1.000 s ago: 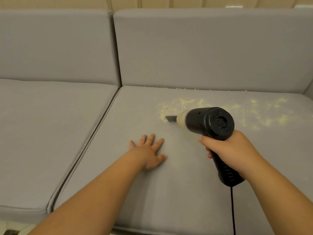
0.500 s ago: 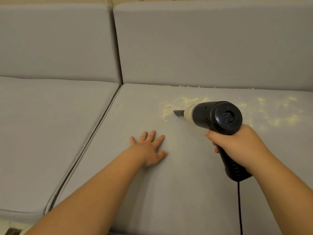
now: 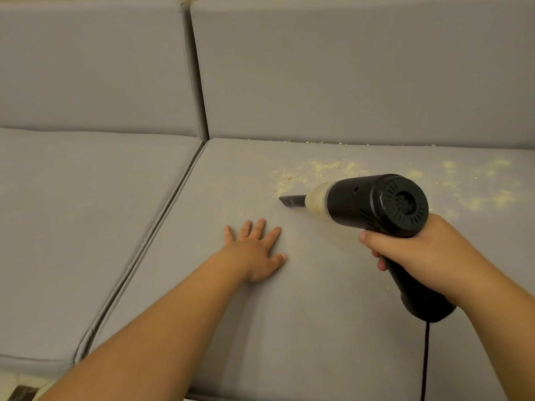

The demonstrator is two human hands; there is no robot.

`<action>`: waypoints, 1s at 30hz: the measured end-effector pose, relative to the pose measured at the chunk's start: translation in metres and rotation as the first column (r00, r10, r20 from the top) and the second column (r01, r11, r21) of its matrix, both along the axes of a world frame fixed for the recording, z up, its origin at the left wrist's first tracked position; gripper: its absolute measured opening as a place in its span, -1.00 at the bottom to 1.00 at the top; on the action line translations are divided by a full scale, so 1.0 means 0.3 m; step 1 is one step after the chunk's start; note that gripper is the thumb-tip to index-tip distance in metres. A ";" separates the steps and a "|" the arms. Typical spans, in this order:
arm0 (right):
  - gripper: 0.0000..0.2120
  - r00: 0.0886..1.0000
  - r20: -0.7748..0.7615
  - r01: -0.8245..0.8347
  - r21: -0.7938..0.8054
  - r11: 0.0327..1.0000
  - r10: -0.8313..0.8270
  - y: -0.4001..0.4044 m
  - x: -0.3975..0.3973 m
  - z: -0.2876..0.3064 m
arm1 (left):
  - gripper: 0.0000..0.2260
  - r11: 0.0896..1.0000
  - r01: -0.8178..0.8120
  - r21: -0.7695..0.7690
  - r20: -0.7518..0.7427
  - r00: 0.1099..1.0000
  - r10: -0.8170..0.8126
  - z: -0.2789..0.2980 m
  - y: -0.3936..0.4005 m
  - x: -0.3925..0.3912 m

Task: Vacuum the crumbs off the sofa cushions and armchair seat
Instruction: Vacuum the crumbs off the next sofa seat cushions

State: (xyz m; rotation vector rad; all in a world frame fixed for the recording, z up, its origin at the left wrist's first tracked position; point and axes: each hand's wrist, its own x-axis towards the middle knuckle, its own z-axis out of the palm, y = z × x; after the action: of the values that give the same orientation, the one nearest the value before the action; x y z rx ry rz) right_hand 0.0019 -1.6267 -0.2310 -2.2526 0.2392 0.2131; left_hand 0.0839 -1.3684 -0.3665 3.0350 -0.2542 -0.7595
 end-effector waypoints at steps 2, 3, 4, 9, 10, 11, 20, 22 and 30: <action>-0.78 1.000 0.012 0.028 0.011 1.000 -0.028 -0.001 0.014 -0.016 | -0.34 1.000 0.002 -0.010 0.003 1.000 -0.002 -0.005 0.007 0.002; -0.79 0.998 0.026 0.053 0.021 0.998 -0.054 -0.001 0.025 -0.024 | -0.34 1.000 0.001 -0.014 0.001 1.000 -0.001 -0.007 0.008 0.005; -0.80 0.996 0.042 0.083 0.034 0.996 -0.084 -0.002 0.034 -0.032 | -0.34 1.000 0.001 -0.017 -0.002 1.000 -0.001 -0.009 0.007 0.004; -0.81 0.980 0.092 0.169 0.071 0.983 -0.175 0.011 0.090 -0.070 | -0.35 0.999 0.007 -0.032 0.000 1.000 -0.007 -0.015 0.008 0.008; -0.81 0.981 0.088 0.165 0.070 0.984 -0.171 0.015 0.102 -0.075 | -0.36 0.999 0.012 -0.035 0.003 1.000 -0.011 -0.015 0.011 0.011; -0.81 0.983 0.083 0.161 0.070 0.985 -0.166 0.017 0.113 -0.079 | -0.36 0.999 0.015 -0.039 0.005 1.000 -0.015 -0.016 0.013 0.014; -0.81 0.993 0.064 0.092 0.088 0.992 -0.098 -0.033 0.098 -0.058 | -0.36 0.999 0.021 -0.045 0.004 1.000 -0.021 -0.023 0.014 0.017; -0.81 0.992 0.074 0.095 0.075 0.993 -0.100 -0.033 0.101 -0.066 | -0.35 0.999 0.014 -0.050 0.001 1.000 -0.014 -0.024 0.010 0.019; -0.79 0.982 0.083 0.146 0.215 0.966 -0.167 0.051 0.201 -0.146 | -0.35 0.999 -0.002 -0.042 -0.001 1.000 0.002 -0.016 -0.005 0.013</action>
State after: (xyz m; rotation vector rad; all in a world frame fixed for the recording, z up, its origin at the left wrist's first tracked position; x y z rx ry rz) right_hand 0.0620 -1.6113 -0.2747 -2.0186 0.3248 0.0380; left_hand 0.0880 -1.3698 -0.3712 2.9955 -0.2639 -0.7454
